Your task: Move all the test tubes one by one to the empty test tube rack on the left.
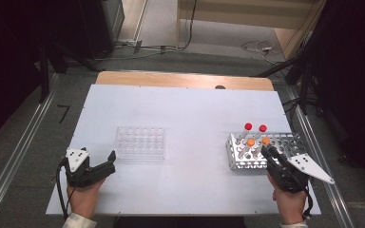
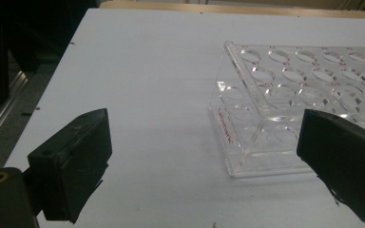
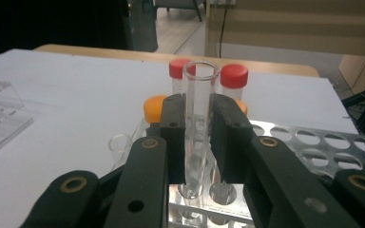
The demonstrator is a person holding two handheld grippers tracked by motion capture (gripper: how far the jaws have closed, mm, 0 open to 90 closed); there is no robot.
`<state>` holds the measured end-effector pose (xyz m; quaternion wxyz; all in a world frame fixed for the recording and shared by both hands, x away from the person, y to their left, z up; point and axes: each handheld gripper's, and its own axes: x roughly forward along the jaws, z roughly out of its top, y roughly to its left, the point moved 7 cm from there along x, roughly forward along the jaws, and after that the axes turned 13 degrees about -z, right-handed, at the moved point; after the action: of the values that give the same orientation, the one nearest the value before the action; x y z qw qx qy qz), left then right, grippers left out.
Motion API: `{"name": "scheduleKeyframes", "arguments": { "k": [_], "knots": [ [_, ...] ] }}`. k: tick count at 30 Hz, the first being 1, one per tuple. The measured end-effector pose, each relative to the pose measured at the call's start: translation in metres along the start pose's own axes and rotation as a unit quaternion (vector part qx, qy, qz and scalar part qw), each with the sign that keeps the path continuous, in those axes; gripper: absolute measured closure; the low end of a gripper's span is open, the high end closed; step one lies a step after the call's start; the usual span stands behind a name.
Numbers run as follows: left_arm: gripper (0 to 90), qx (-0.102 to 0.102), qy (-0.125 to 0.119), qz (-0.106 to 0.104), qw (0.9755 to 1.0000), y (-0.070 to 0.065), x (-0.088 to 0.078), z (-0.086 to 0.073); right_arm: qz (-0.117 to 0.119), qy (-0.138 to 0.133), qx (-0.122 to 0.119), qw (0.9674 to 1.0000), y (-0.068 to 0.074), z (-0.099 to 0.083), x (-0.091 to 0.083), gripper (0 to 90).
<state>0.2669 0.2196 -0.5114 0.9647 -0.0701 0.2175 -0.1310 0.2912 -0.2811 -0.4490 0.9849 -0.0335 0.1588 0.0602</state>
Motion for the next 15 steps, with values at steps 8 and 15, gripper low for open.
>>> {"name": "scheduleKeyframes", "arguments": {
  "k": [8,15],
  "knots": [
    [4.7,0.003,0.001,-0.007,1.0,-0.005,-0.003,0.002,0.021,-0.006,0.0,0.9998,0.004,0.005,-0.018,73.5],
    [4.7,-0.001,0.001,-0.017,0.9999,-0.009,-0.003,0.003,0.054,0.0,-0.013,0.9984,0.024,0.001,-0.027,73.4]
  ]
}}
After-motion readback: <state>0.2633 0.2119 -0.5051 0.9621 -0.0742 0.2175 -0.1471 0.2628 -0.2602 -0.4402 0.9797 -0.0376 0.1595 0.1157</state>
